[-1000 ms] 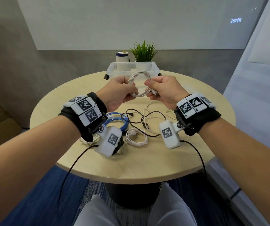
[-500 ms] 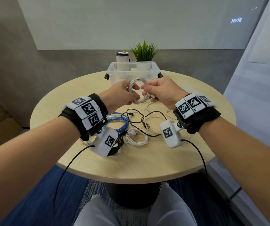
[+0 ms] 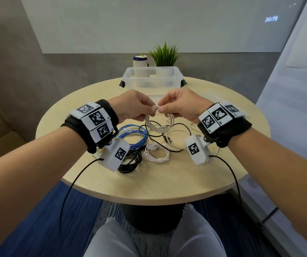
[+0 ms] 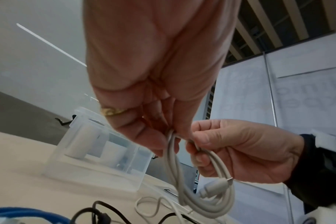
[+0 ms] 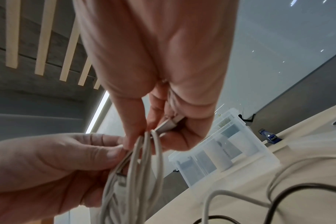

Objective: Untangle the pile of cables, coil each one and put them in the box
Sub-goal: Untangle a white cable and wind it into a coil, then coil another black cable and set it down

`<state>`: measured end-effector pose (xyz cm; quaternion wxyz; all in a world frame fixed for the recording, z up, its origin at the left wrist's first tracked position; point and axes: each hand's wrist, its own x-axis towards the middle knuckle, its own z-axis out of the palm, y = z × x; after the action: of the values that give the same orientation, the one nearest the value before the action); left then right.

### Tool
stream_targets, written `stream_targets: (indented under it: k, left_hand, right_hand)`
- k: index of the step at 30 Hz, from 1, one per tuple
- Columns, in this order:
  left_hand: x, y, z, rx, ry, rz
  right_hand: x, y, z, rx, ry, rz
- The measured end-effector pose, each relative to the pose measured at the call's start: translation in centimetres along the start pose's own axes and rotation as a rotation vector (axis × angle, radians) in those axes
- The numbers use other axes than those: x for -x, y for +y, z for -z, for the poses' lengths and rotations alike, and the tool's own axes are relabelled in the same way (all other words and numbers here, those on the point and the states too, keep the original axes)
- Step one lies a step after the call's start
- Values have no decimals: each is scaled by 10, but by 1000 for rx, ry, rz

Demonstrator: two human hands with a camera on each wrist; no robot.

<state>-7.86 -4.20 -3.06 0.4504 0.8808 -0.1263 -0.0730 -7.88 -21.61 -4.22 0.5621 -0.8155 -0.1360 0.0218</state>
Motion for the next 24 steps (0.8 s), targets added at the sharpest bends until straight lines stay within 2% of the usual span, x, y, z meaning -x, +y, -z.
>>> stream_targets:
  k: [5, 8, 10, 13, 16, 20, 24]
  left_hand:
    - [3, -5, 5, -27, 29, 37]
    - [4, -11, 14, -46, 108, 80]
    - [4, -17, 21, -50, 163, 113]
    - [5, -26, 29, -35, 223, 155]
    - [7, -33, 34, 0, 257, 175]
    - [8, -39, 40, 55, 314, 210]
    - [4, -41, 41, 22, 272, 249]
  right_hand:
    - [-1, 7, -6, 48, -16, -94]
    - [1, 8, -12, 251, 20, -153]
    - [4, 7, -15, 443, 6, -125]
    - [9, 6, -21, 729, -154, -83]
    - [11, 4, -31, 977, -329, -109]
    - [5, 3, -35, 1098, -370, -142]
    - [-1, 4, -35, 1172, -402, -133]
